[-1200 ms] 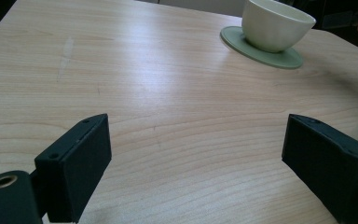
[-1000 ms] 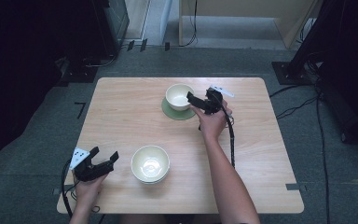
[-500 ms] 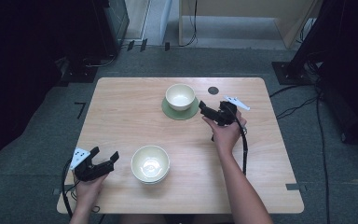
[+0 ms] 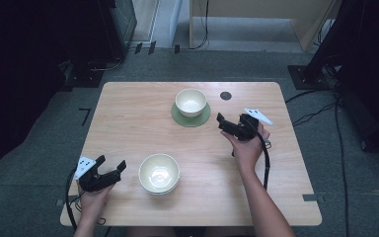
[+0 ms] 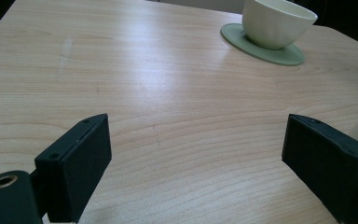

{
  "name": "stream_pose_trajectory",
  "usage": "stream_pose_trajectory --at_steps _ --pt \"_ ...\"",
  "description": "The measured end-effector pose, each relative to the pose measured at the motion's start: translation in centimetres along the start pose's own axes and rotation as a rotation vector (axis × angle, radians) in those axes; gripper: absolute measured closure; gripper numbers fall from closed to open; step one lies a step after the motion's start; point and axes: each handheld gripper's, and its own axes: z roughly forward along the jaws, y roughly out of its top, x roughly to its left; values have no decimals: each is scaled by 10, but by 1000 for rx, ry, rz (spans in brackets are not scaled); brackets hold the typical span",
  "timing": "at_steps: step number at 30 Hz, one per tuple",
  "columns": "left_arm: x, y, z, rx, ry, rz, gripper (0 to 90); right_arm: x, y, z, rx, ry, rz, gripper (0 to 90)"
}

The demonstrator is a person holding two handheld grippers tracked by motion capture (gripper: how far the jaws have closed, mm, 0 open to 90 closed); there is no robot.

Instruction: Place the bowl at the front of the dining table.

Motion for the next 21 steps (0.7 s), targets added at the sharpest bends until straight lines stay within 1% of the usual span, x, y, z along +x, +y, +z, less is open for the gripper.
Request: stream_pose_trajectory --at_steps 3,4,5,6,8,10,11,14,15,20,21 --pt "0 0 0 0 0 1 79 -4 -3 -8 -7 -6 -10 1" --pt "0 0 0 1 0 2 79 -4 -3 -8 -7 -6 -10 1" --pt "0 0 0 1 1 1 79 -7 -5 -12 -13 -13 -21 1" --pt "0 0 0 1 1 1 79 -7 -5 -12 -13 -13 -21 1" --pt "0 0 0 1 1 2 79 -10 -7 -19 -15 -24 -34 1" --pt "0 0 0 1 1 1 79 -12 -8 -21 -17 -28 -34 1" --pt "0 0 0 2 1 2 79 -15 -10 -26 -22 -32 -38 1" --pt "0 0 0 2 1 2 79 -18 -12 -30 -24 -40 -40 1" --pt "-1 0 0 2 2 2 79 -21 -14 -34 -28 -45 -42 1" --pt "-1 0 0 3 2 3 79 -27 -18 -42 -27 -61 -52 1" --pt "-1 0 0 2 1 2 79 -30 -19 -45 -31 -68 -59 1"
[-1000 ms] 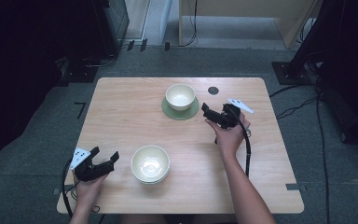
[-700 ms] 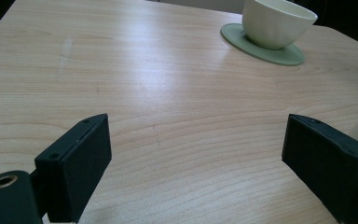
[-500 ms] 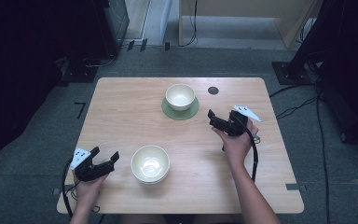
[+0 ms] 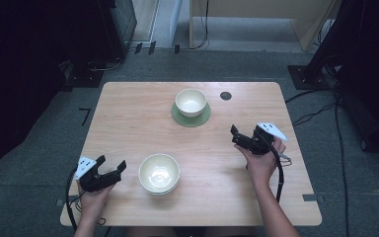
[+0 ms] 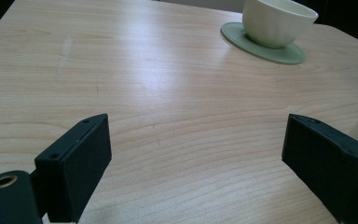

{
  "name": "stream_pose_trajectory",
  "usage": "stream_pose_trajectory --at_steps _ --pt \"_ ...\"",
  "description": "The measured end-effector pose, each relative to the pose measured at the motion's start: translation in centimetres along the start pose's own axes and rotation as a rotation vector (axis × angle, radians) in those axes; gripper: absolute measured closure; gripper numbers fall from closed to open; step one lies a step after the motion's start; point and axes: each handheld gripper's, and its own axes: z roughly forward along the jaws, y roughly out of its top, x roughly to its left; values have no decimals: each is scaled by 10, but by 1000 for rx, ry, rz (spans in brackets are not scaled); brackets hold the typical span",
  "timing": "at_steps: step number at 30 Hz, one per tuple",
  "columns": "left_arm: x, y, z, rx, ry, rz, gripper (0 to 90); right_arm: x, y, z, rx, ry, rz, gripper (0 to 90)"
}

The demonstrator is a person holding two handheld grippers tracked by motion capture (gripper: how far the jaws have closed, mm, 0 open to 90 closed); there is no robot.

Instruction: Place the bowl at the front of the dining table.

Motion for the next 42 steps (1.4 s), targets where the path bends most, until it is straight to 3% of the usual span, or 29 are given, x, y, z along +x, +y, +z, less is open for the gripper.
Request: stream_pose_trajectory --at_steps 27,42 --pt "-1 0 0 0 4 2 79 -43 -28 -41 16 -85 -33 2" --pt "-1 -1 -1 0 6 0 79 -74 -47 -67 59 -141 -37 2"
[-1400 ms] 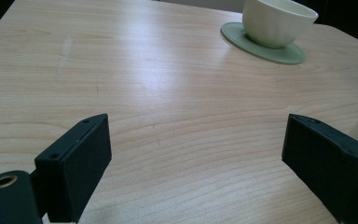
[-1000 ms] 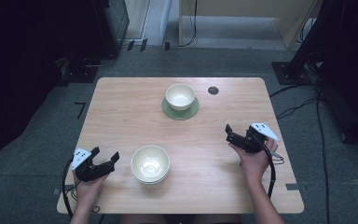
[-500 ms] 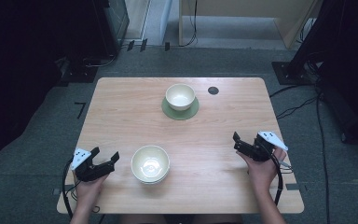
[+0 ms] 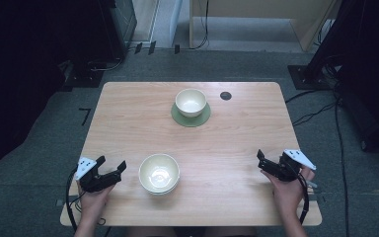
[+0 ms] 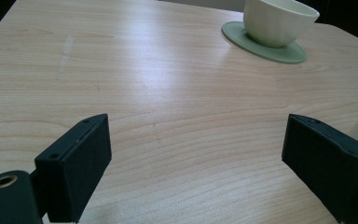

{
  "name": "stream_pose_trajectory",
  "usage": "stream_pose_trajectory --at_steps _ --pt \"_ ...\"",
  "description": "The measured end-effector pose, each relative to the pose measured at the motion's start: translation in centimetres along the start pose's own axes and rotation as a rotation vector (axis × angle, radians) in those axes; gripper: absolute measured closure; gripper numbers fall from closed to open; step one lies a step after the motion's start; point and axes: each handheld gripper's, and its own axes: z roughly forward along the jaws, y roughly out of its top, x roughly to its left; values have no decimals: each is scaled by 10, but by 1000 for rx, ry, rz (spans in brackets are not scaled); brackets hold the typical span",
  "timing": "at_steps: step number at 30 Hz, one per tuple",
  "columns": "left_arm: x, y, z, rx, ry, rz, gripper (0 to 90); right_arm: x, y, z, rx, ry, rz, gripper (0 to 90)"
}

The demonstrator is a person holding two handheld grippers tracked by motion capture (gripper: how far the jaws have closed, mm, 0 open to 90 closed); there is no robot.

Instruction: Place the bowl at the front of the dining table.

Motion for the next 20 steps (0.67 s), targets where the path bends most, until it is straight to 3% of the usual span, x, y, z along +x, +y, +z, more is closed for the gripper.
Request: stream_pose_trajectory --at_steps 12,20 --pt "0 0 0 1 2 1 79 -25 -11 -21 20 -30 19 2" --pt "-1 0 1 2 4 3 79 -34 -15 -30 33 -37 17 4"
